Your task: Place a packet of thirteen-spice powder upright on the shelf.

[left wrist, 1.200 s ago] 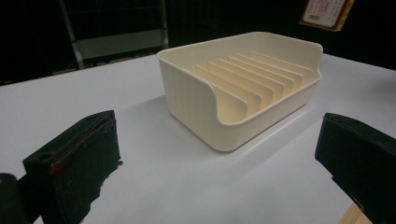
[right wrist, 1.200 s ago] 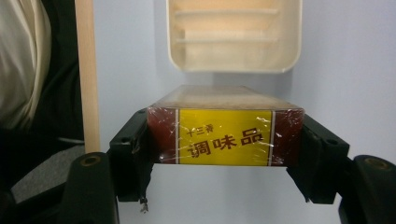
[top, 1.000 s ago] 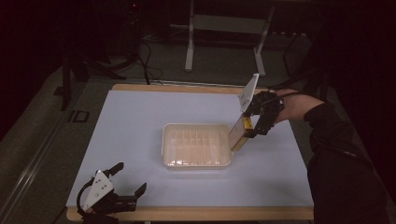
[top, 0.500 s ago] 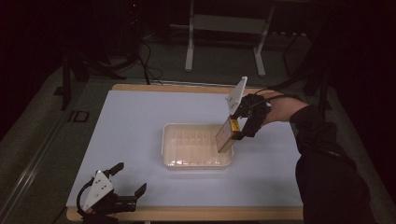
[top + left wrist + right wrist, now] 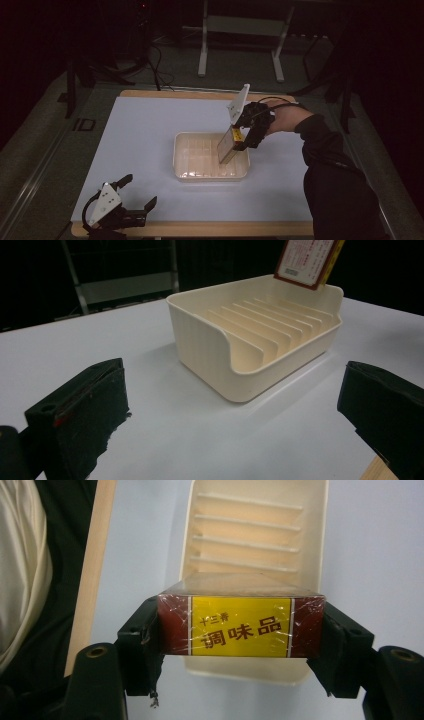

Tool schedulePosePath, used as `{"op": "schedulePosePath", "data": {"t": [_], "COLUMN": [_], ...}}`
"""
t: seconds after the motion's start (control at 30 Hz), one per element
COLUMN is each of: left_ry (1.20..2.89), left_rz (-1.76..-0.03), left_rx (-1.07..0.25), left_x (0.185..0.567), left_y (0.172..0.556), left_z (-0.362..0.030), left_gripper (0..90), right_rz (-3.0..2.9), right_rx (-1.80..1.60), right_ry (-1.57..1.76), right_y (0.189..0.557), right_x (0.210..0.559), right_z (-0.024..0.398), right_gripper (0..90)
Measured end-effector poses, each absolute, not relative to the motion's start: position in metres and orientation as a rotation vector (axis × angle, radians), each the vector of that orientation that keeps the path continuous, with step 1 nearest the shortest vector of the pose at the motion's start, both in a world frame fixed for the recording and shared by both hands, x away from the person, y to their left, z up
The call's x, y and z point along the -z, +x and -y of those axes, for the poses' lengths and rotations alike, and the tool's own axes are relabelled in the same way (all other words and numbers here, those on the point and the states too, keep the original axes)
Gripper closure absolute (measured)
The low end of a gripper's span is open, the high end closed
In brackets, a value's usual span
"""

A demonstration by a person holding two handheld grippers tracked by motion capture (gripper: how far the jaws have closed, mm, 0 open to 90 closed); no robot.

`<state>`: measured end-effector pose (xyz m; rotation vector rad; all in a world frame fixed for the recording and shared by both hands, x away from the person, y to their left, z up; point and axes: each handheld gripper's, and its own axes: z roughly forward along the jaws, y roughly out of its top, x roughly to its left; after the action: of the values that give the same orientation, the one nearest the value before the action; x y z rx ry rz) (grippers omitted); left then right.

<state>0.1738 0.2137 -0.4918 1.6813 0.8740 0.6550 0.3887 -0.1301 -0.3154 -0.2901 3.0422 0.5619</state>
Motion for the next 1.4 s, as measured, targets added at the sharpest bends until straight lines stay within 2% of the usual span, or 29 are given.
{"op": "schedulePosePath", "data": {"t": [0.93, 1.4], "left_ry": [1.675, 1.68], "left_rz": [-0.87, -0.863], "left_rx": [-0.657, -0.66], "left_x": [0.491, 0.491], "left_y": [0.173, 0.172], "left_z": [-0.214, -0.214], "left_gripper": [0.1, 0.1], "right_rz": [-3.02, -3.009], "right_rx": [-0.742, -0.806], "right_ry": [-0.328, -0.265], "right_y": [0.392, 0.403], "right_x": [0.334, 0.354], "right_z": [0.074, 0.065], "right_gripper": [32.0, 32.0]}}
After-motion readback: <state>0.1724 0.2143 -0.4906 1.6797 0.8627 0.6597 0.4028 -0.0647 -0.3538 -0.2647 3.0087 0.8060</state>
